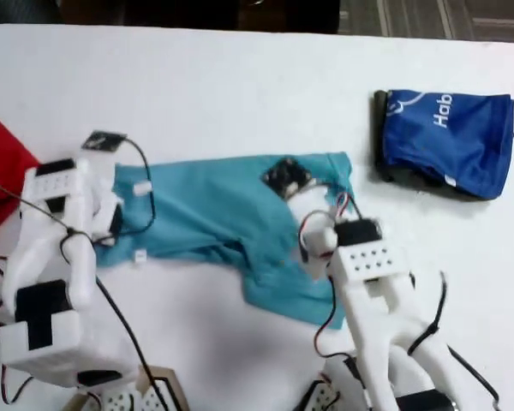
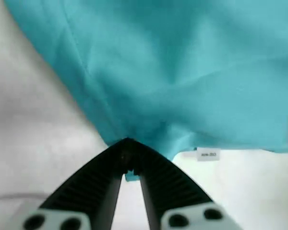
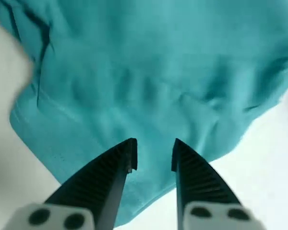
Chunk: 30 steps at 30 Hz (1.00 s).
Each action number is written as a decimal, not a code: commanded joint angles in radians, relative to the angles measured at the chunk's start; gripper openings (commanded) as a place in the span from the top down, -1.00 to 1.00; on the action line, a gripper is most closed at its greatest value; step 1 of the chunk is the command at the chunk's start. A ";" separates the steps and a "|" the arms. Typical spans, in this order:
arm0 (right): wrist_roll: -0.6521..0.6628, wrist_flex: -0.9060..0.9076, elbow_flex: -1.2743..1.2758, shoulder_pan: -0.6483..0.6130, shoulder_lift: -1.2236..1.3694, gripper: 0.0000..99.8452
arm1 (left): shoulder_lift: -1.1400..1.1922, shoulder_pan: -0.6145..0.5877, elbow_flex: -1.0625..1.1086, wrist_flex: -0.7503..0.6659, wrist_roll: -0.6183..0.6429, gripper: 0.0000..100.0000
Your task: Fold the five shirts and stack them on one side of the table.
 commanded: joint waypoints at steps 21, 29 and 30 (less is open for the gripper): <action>0.135 0.114 0.175 -0.015 -0.202 0.72 | -0.049 -0.011 0.090 -0.213 -0.072 0.95; 0.252 0.079 0.253 0.002 -0.205 0.72 | -0.049 -0.012 0.090 -0.206 -0.069 0.95; 0.252 0.051 0.267 0.013 -0.205 0.72 | -0.049 -0.012 0.090 -0.204 -0.069 0.95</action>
